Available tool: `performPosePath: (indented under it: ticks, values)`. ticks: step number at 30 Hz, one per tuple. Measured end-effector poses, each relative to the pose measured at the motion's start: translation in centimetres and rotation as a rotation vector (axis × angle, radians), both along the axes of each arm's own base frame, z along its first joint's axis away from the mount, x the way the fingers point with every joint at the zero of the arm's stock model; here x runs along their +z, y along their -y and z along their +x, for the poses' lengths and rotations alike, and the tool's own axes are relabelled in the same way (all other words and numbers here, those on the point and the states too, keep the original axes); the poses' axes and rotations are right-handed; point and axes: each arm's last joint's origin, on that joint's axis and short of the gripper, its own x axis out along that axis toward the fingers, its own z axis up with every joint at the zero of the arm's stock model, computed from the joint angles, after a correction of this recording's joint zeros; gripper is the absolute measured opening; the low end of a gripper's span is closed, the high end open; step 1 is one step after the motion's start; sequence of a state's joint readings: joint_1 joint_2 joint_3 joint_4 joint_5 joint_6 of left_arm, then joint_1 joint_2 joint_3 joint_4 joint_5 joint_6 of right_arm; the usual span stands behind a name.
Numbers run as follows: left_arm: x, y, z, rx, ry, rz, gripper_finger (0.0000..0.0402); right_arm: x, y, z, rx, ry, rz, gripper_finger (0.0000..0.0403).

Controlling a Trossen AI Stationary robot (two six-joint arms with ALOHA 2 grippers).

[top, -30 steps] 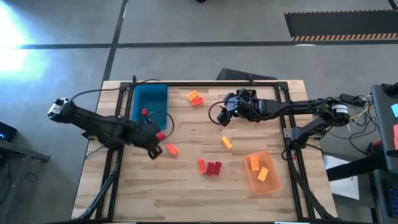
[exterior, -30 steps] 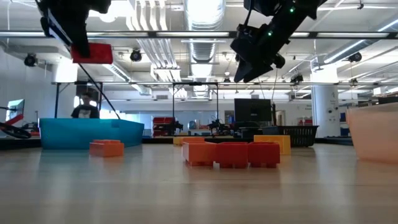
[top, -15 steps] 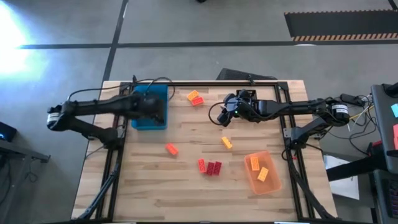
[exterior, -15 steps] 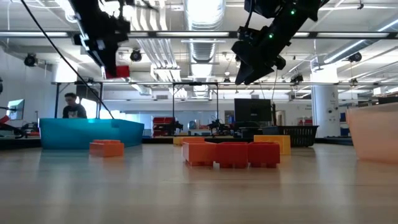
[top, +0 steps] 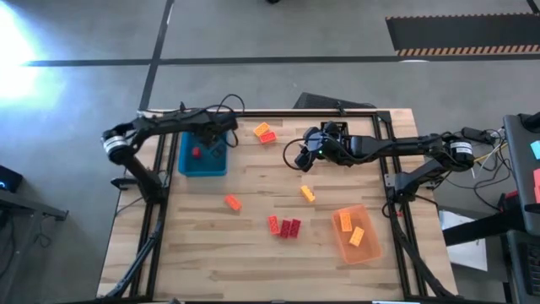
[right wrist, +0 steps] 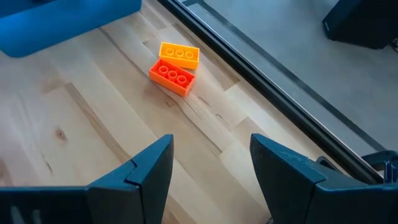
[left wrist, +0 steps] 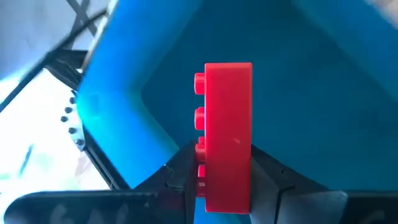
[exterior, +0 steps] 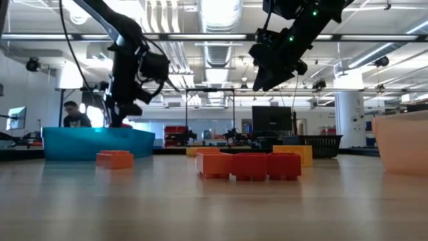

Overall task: Sort & place blocks by color
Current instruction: Put the red game piece into the blue bin, then put the orange game piece into the black bin

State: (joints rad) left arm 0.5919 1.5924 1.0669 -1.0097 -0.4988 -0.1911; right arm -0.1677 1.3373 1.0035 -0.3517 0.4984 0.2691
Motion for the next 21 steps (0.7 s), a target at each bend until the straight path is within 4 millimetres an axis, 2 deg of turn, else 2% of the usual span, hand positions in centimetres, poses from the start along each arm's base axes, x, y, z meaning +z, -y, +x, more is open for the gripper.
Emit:
performPosePath:
  ticks: [6, 8, 11, 14, 18, 21]
  values:
    - [-1.6, -0.6, 0.2, -0.001, -0.066, -0.009, 0.0078, 0.0, 0.0, 0.0, -0.012, 0.012, 0.011, 0.0203]
    - [-1.8, -0.6, 0.2, -0.001, -0.083, -0.004, 0.0095, 0.0, 0.0, 0.0, -0.013, 0.018, 0.011, 0.0203]
    - [-1.9, -0.6, 0.2, -0.001, -0.09, 0.004, 0.0142, 0.2, 0.0, 0.1, -0.014, 0.036, 0.009, 0.0203]
    - [-1.7, -0.6, 0.1, -0.001, -0.085, 0.01, 0.017, 0.2, 0.0, 0.2, -0.014, 0.042, 0.008, 0.0203]
    - [-1.4, -0.4, 0.2, -0.008, -0.08, 0.015, 0.0179, 0.2, 0.0, 0.2, -0.018, 0.047, 0.013, 0.0203]
    - [-0.7, 0.5, 0.1, -0.001, -0.071, 0.021, 0.018, 0.2, 0.0, 0.2, -0.02, 0.053, 0.021, 0.0203]
